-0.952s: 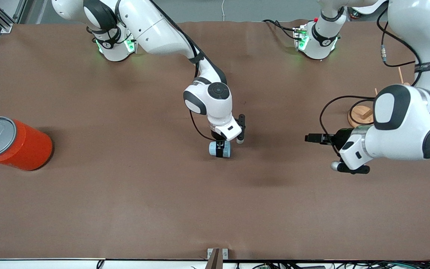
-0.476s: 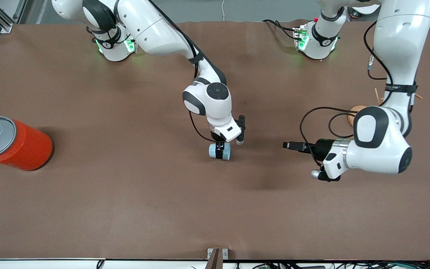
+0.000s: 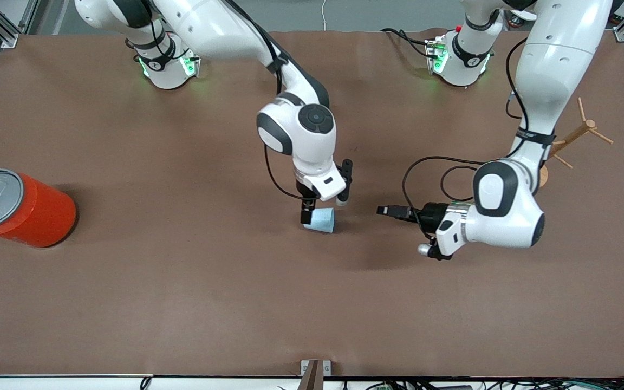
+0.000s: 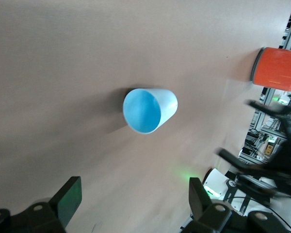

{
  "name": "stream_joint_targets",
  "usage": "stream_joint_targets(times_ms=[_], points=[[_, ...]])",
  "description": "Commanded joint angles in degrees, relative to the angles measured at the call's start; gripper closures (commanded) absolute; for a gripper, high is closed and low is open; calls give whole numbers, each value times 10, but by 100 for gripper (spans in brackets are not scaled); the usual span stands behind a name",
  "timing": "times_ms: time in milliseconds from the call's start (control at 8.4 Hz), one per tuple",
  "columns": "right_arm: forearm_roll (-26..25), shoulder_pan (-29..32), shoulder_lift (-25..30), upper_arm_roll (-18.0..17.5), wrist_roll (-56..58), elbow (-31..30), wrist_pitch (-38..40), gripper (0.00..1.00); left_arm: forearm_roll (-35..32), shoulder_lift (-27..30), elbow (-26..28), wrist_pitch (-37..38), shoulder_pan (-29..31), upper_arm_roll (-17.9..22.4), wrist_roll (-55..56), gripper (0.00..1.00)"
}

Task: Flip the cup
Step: 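Grasp the cup with the left gripper while the right gripper releases it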

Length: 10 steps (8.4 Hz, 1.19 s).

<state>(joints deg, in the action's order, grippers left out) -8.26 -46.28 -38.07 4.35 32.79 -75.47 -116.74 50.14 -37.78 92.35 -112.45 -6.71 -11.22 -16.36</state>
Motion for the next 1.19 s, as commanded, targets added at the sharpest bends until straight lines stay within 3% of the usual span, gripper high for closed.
stream_joint_targets(times_ms=[0,476,833,952,1071], points=[[45,77,81,-11,78,-34,82,0,40,-21,9,-48,1,-30,-44,3],[45,227,198,-7,63,-75,185,0,164,-69,11,-120,-39,-50,-141,3],[61,367,308,-7,46,-155,187,0,239,-94,8,-162,-77,-50,-204,3],[72,405,336,-7,38,-185,187,0,249,-98,8,-171,-86,-50,-211,6],[86,427,363,-6,-1,-208,195,0,250,-98,7,-176,-88,-50,-221,26]])
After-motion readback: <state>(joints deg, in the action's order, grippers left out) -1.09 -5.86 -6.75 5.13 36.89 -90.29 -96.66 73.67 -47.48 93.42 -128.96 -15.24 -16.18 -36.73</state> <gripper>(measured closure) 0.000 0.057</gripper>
